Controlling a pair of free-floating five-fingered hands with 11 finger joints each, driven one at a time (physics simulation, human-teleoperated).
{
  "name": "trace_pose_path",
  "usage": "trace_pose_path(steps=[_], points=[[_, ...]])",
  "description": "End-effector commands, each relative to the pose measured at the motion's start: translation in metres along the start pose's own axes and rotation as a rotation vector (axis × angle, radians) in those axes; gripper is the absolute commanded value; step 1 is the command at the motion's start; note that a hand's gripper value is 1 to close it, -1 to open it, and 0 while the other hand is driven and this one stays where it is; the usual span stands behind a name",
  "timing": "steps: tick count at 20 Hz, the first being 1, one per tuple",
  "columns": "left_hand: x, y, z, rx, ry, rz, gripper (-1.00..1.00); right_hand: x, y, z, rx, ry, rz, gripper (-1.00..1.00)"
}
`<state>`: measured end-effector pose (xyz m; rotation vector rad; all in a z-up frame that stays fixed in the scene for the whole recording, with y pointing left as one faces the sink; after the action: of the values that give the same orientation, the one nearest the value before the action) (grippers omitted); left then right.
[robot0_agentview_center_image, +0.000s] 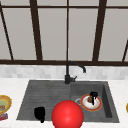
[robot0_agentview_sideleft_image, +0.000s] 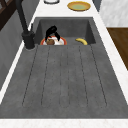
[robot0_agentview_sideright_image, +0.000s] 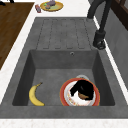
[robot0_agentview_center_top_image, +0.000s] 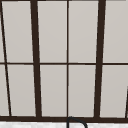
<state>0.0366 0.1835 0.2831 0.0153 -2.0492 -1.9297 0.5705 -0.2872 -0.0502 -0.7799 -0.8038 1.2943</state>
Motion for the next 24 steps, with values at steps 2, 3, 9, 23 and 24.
trace_pose_path(steps=[2,3,9,23,24], points=[[0.000,0.000,0.000,0.000,0.000,0.000,0.00,-0.005,-0.020,0.030,-0.011,-0.033,-0.050,-1.00],[0.000,0.000,0.000,0.000,0.000,0.000,0.00,-0.006,-0.023,0.038,-0.005,-0.034,-0.049,-1.00],[0.000,0.000,0.000,0.000,0.000,0.000,0.00,-0.008,-0.038,0.073,-0.007,-0.037,-0.041,-1.00],[0.000,0.000,0.000,0.000,0.000,0.000,0.00,0.004,-0.011,0.184,-0.101,-0.040,-0.044,-1.00],[0.000,0.000,0.000,0.000,0.000,0.000,0.00,0.006,-0.007,0.190,-0.108,-0.037,-0.039,-1.00]])
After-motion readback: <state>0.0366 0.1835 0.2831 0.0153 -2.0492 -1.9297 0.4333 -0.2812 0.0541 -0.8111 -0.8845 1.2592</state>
